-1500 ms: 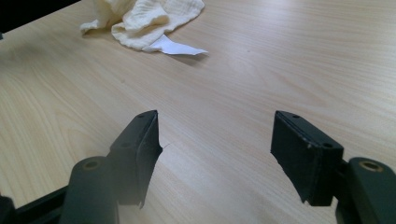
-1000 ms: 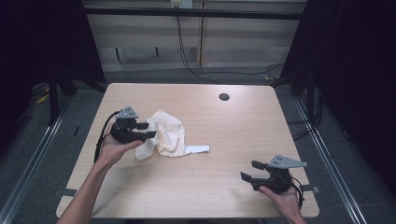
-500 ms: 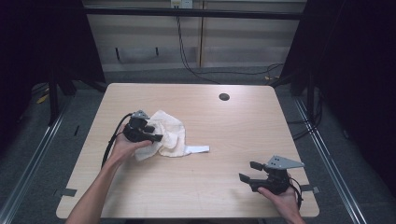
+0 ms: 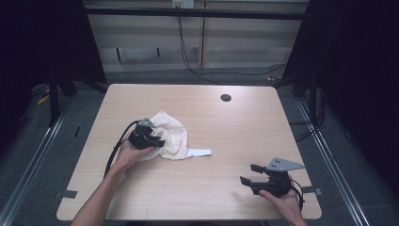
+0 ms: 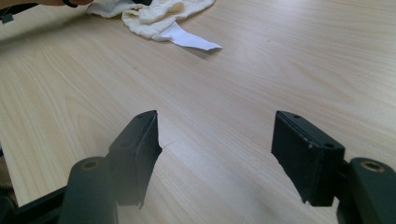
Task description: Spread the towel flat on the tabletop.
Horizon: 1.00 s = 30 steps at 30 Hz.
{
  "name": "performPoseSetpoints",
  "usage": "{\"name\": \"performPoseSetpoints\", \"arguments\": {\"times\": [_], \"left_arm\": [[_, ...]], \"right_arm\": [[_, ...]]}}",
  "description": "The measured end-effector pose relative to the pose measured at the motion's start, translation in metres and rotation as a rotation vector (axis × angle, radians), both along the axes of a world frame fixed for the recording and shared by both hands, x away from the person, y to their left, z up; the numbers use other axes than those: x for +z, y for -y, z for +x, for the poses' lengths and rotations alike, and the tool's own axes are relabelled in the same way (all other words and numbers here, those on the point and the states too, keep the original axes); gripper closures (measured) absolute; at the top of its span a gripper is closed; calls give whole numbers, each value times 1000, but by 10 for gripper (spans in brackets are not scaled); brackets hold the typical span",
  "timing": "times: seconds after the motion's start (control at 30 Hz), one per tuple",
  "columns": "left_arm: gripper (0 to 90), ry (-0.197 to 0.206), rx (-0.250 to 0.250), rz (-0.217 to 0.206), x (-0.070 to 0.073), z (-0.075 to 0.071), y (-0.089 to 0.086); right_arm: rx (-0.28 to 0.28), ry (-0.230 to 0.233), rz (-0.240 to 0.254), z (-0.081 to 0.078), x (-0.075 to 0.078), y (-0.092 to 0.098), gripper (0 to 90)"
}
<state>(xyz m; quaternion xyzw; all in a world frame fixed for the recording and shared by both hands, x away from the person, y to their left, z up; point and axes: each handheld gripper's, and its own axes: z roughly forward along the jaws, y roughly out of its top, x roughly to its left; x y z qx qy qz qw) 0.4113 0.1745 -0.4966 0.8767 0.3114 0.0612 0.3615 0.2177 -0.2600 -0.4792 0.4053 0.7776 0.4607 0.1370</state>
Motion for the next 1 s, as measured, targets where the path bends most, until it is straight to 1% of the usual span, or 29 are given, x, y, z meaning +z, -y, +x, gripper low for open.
{"name": "performPoseSetpoints", "arguments": {"times": [0.03,0.07,0.1,0.13,0.17,0.23,0.27,0.3,0.37,0.43,0.47,0.5,0.57,0.6,0.63,0.67,0.7,0.73,0.77,0.8,0.87,0.93,1.0], "left_arm": [[762,-11,11,-18,0,-1,0],[763,-11,11,-13,0,-2,0],[769,-16,8,-24,-1,-3,1],[773,-19,8,-25,-1,-4,1],[778,-26,5,-25,0,-6,1],[789,-23,0,-18,0,-9,2],[793,-27,-6,-31,0,-12,1],[793,-27,-6,-31,0,-12,1],[794,-31,-10,-43,-1,-17,1],[795,-30,-16,-24,0,-20,2],[795,-31,-23,-25,1,-26,5],[795,-31,-23,-25,1,-26,5],[795,-31,-49,-23,1,-32,7],[795,-42,-63,-30,1,-34,8],[795,-37,-73,-15,2,-39,10],[796,-38,-88,-18,2,-45,14],[796,-38,-88,-18,2,-45,14],[796,-40,-100,-15,2,-48,15],[796,-35,-97,-18,2,-51,17],[796,-43,-94,-15,3,-54,18],[794,-63,-106,-19,3,-60,22],[789,-57,-107,-9,4,-67,26],[786,-55,-122,-20,3,-81,34]], "right_arm": [[1,-3,-2,0,0,0,321],[0,-7,-4,0,0,-1,321],[0,-9,-6,0,0,-1,321],[3,-12,-6,0,0,-1,321],[3,-11,-9,0,-1,-1,321],[6,-10,-10,0,-1,-1,321],[8,-12,-8,0,0,-1,321],[8,-12,-8,0,0,-1,321],[9,-14,-8,0,0,-2,321],[14,-14,-8,0,-1,-2,321],[13,-16,-13,0,-1,-3,321],[13,-16,-13,0,-1,-3,321],[17,-19,-17,0,-1,-3,321],[19,-19,-18,0,-1,-4,321],[19,-20,-20,0,-1,-4,321],[22,-23,-18,1,-1,-5,321],[22,-23,-18,1,-1,-5,321],[23,-22,-18,1,-1,-5,321],[24,-21,-18,1,-1,-5,320],[24,-21,-18,1,-1,-5,320],[23,-22,-19,0,-1,-5,320],[25,-24,-25,0,-2,-5,320],[25,-29,-27,2,-3,-6,320]]}}
